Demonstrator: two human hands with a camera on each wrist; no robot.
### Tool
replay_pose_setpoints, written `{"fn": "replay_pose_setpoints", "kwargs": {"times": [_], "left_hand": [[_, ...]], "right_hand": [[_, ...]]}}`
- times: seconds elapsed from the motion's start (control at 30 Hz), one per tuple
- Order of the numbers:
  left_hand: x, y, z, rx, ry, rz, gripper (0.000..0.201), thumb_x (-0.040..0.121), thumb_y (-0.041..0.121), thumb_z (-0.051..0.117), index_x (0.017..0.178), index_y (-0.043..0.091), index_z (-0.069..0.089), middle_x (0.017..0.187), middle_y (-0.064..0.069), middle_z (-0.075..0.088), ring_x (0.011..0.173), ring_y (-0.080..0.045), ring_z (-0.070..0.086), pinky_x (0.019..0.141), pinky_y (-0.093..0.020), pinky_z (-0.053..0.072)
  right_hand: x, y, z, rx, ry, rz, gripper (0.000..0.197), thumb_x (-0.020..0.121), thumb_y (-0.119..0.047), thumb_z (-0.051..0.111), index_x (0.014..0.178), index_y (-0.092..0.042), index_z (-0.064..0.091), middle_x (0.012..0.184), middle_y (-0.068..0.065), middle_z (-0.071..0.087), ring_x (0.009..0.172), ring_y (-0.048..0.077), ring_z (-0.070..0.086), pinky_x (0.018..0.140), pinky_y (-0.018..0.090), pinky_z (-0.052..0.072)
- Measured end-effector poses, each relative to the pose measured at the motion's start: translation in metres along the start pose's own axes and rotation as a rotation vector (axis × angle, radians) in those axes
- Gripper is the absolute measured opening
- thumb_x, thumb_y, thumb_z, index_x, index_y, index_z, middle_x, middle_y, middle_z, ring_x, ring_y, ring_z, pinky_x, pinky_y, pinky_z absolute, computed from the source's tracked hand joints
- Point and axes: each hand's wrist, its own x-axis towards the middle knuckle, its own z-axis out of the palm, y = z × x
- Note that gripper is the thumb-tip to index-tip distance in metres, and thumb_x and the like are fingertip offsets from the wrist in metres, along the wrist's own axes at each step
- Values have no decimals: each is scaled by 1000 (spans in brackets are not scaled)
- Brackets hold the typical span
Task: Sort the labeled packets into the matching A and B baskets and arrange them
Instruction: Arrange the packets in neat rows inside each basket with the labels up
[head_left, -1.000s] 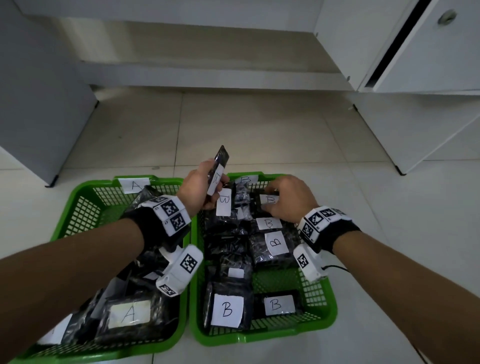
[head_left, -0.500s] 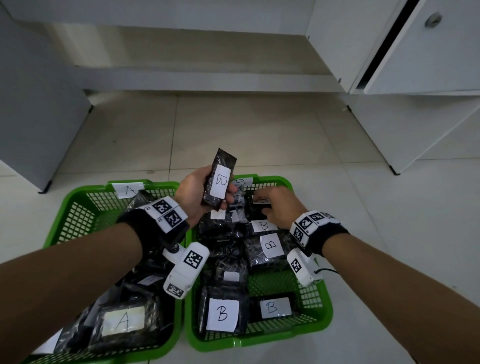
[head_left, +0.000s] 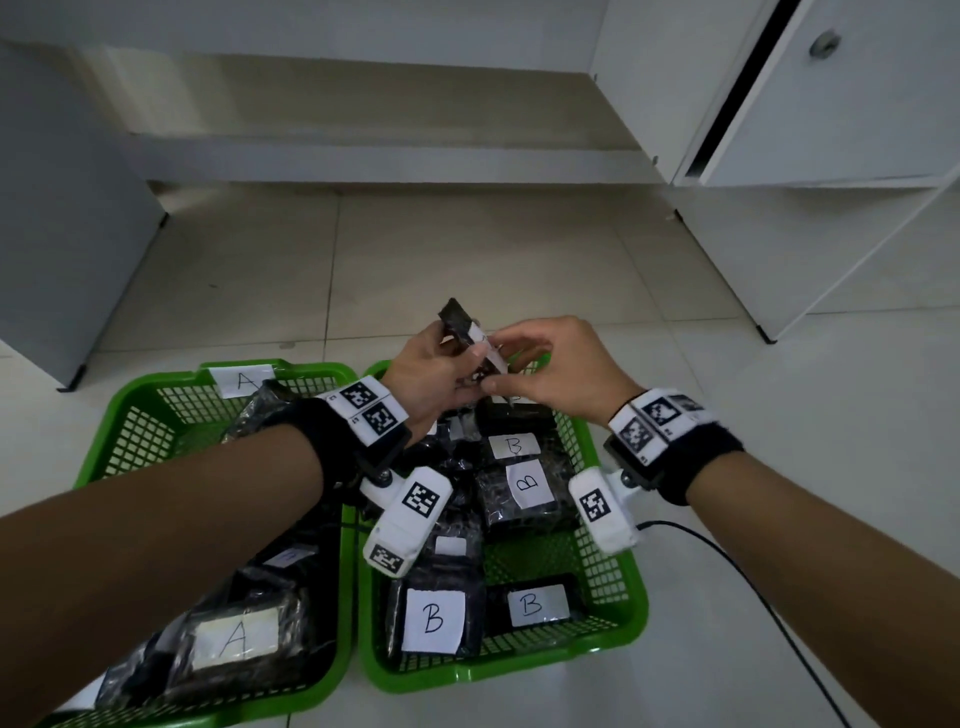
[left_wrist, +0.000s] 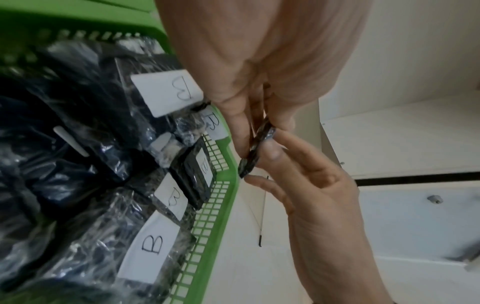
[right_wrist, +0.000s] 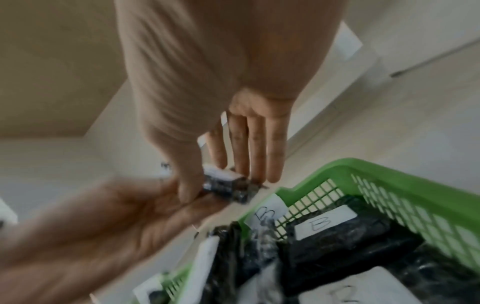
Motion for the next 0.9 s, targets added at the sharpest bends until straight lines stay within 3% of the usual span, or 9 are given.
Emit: {"fn": "replay_pose_setpoints", "kwargs": {"times": [0.1,0.17,0.23,0.37,0.47,0.57,0.63,0.73,0.9], "left_hand": [[0,-7,8,33,9,-4,39,94,4,64,129,-3,48,123,-24,65,110,-34,67,92,-51,56],[-3,-7,7,121,-3,-7,39,90,6,70,124,-4,53,120,-24,66,106,-32,69,89,-46,58],[-4,-4,0,343,-17,32,41,81,5,78,117,-2,60,111,-20,70,98,-30,72,85,-43,60],[-10,9,-25,857,93,305,34,79,9,68,113,13,64,92,3,74,84,-15,71,75,-35,60],[-10,12,-49,1276,65,475,35,85,18,66,120,18,63,116,2,68,108,-15,60,91,-29,48],[-3,-6,-68,1592,-159,293,70,89,40,65,151,27,36,160,2,30,149,-20,20,119,-40,25],[0,-17,-74,1618,-217,235,80,92,44,62,156,35,16,165,6,9,153,-17,3,123,-43,15],[2,-19,-75,1525,-216,236,82,91,40,65,155,39,13,166,8,5,153,-17,1,123,-45,15],[5,-26,-79,1517,-196,245,83,91,40,65,155,39,13,166,9,7,153,-18,5,122,-47,19]], "right_hand": [[-6,5,6,-98,47,-51,50,70,-31,92,116,-25,74,102,-14,74,82,-7,66,72,5,49],[-9,13,8,-60,29,-6,51,68,-31,93,114,-24,73,99,-11,74,81,-1,67,71,14,55],[-9,21,8,-138,-29,26,54,64,-32,95,112,-23,72,96,-9,72,79,9,67,71,29,57],[-12,33,11,-538,-218,86,62,60,-28,96,116,-25,71,110,-5,64,98,16,58,82,33,49],[-17,38,18,-623,-314,160,67,60,-23,96,123,-23,72,120,-1,64,112,22,58,92,38,51],[-17,37,22,-650,-342,185,71,63,-18,95,129,-21,69,125,2,63,118,24,56,95,37,50],[-15,36,22,-666,-343,192,69,65,-14,93,129,-20,68,126,3,62,119,24,55,93,35,49],[-14,33,23,-714,-350,176,53,70,-7,83,121,-16,71,118,6,62,113,26,58,89,36,53],[-19,21,38,-596,-342,30,54,78,-32,79,130,-21,65,117,2,64,113,22,56,93,37,50]]}}
